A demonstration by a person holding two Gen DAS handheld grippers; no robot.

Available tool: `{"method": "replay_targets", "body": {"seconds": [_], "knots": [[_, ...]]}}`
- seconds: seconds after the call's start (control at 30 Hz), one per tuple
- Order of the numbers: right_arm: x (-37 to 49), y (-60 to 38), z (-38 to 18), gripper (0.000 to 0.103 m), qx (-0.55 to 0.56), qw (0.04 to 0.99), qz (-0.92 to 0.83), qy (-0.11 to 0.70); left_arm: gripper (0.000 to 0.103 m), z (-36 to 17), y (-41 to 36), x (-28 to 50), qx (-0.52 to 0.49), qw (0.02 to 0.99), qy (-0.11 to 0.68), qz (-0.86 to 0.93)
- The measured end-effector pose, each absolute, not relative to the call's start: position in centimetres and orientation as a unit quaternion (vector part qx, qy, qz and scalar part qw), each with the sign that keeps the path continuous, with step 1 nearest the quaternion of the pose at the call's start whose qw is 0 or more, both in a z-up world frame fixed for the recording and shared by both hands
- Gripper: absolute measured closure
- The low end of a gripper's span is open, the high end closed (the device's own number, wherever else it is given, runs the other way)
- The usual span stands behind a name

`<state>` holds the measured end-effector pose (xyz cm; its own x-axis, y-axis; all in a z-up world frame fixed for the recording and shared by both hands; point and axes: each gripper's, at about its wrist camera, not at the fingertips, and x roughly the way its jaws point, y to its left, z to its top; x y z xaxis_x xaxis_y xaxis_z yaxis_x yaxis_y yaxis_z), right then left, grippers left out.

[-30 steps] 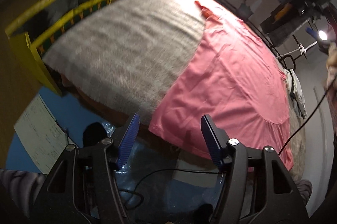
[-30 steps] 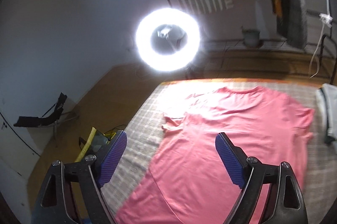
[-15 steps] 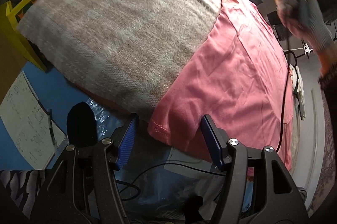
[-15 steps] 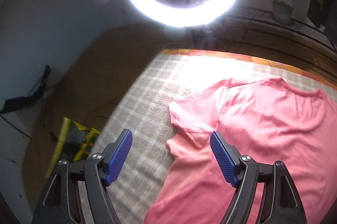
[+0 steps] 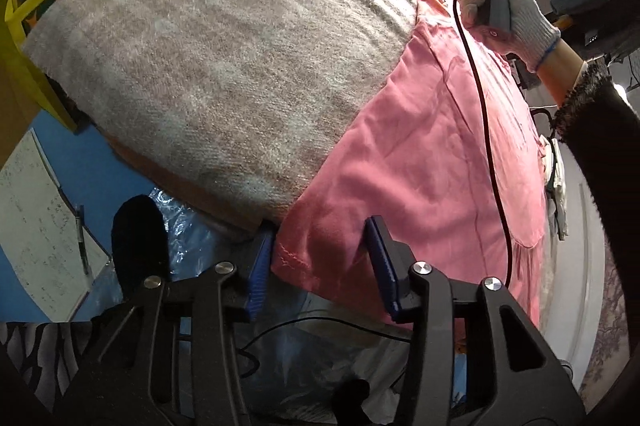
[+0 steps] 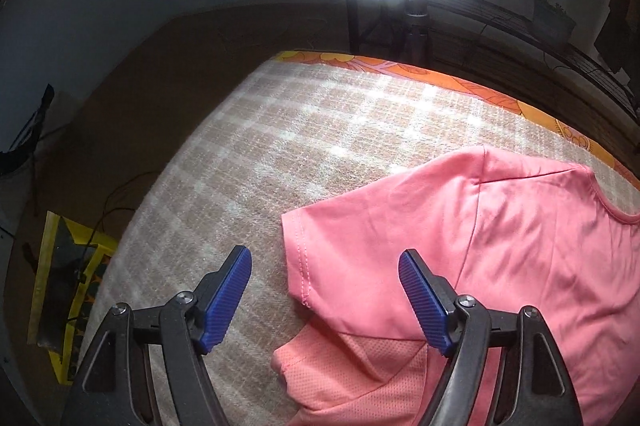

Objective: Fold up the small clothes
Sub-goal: 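Move right tool to the shirt shoulder while left tool moves to the hem, then close right tool on the shoulder edge while left tool closes on the hem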

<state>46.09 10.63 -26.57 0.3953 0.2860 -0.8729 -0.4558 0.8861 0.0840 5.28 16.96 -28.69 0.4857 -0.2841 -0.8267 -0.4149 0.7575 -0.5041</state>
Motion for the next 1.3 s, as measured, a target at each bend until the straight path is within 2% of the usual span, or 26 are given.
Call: {"method": "replay_targets", "body": {"seconds": [0.17,0.47,0.53,0.63,0.7,0.77,0.8,0.9,1.0,1.3], "knots": [[47.4,10.9,-26.9,0.025,-0.104,0.823,0.22,0.513,0.066,-28.6,17.1,5.2,-0.36,0.785,0.501,0.048],[48.6,12.7,-26.9,0.024,-0.144,0.806,0.236,0.523,0.088,-27.6,16.6,4.7,-0.328,0.799,0.5,0.059],[48.4,13.7,-27.4,0.024,-0.161,0.805,0.237,0.52,0.096,-27.2,16.4,4.7,-0.316,0.805,0.498,0.061],[48.1,14.7,-28.3,0.026,-0.188,0.803,0.23,0.517,0.097,-26.8,16.0,4.7,-0.301,0.813,0.495,0.061],[47.8,15.0,-28.7,0.035,-0.209,0.805,0.22,0.51,0.098,-26.8,16.0,4.6,-0.298,0.814,0.494,0.061],[47.5,14.9,-28.4,0.054,-0.214,0.808,0.224,0.501,0.098,-26.7,16.0,4.5,-0.299,0.815,0.492,0.061],[47.5,14.8,-28.2,0.071,-0.215,0.809,0.222,0.5,0.099,-26.7,16.0,4.4,-0.298,0.816,0.491,0.061],[47.9,13.7,-27.6,0.097,-0.209,0.809,0.216,0.505,0.099,-26.2,16.0,4.1,-0.287,0.823,0.486,0.061],[48.2,12.6,-26.8,0.101,-0.201,0.817,0.213,0.496,0.1,-25.6,15.9,3.8,-0.282,0.83,0.477,0.061],[49.0,8.8,-23.5,0.102,-0.128,0.839,0.225,0.478,0.103,-23.5,14.7,2.8,-0.24,0.855,0.457,0.059]]}}
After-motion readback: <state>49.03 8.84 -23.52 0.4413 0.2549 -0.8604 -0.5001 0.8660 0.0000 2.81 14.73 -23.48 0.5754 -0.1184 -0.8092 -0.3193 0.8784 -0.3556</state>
